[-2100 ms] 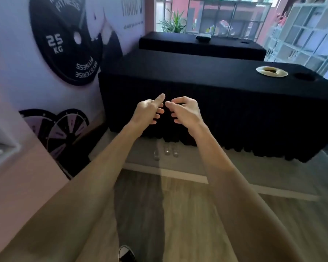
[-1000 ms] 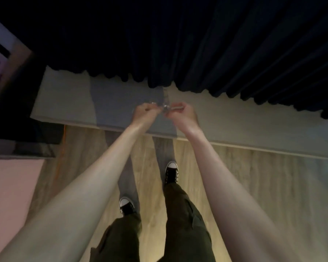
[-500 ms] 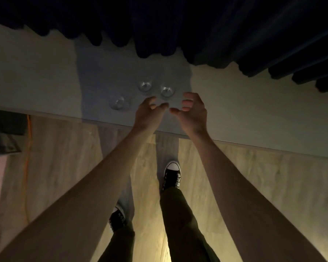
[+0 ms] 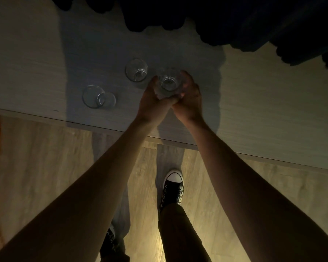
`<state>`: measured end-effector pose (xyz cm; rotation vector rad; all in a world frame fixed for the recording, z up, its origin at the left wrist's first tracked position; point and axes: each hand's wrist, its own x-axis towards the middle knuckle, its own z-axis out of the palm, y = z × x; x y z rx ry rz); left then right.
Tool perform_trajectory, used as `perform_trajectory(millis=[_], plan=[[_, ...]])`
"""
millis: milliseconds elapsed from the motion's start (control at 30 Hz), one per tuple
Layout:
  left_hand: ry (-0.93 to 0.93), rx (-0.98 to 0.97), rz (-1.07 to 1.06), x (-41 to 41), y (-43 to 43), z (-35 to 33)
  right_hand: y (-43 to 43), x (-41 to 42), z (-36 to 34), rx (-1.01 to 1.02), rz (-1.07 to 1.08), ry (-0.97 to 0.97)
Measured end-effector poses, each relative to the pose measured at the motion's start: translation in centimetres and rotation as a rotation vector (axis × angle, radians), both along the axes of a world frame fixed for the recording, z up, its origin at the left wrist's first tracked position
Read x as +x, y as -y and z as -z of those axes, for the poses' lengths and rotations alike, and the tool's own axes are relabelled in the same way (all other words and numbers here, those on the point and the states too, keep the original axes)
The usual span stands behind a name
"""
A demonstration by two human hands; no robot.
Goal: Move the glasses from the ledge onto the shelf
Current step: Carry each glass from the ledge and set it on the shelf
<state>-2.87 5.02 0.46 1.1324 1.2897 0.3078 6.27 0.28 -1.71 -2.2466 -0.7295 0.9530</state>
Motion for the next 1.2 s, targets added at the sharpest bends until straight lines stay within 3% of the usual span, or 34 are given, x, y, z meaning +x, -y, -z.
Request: perform_trajectory(millis=[333, 400, 467, 533, 633, 933, 1200], plan=[[-0.229, 0.179, 0.089, 1.0, -0.4, 0.4, 0.5, 0.2, 0.5, 0.056, 0.028, -0.039], [-0.238, 0.241, 0.119, 0.8, -0.1, -0.5, 1.0, 0.5, -0.4, 0.075, 0.072, -0.113], [-0.215, 0.296, 0.136, 0.3, 0.1, -2.0, 1.4, 1.1, -2.1, 0.153, 0.181, -0.308], [-0.184, 0.338, 0.14, -0.3, 0.3, -4.0, 1.5, 1.6, -4.8, 0.195, 0.327, -0.539], [-0.136, 0.378, 0.109, -1.4, 0.3, -7.7, 1.0, 1.5, -8.7, 0.139, 0.392, -0.699], [-0.1, 0.492, -0.131, -7.7, -2.5, -22.4, -5.2, -4.6, -24.1, 0.097, 0.255, -0.808], [-0.164, 0.558, -0.401, -20.5, 0.0, -37.5, -6.4, -17.3, -40.6, 0.072, -0.007, -0.812]])
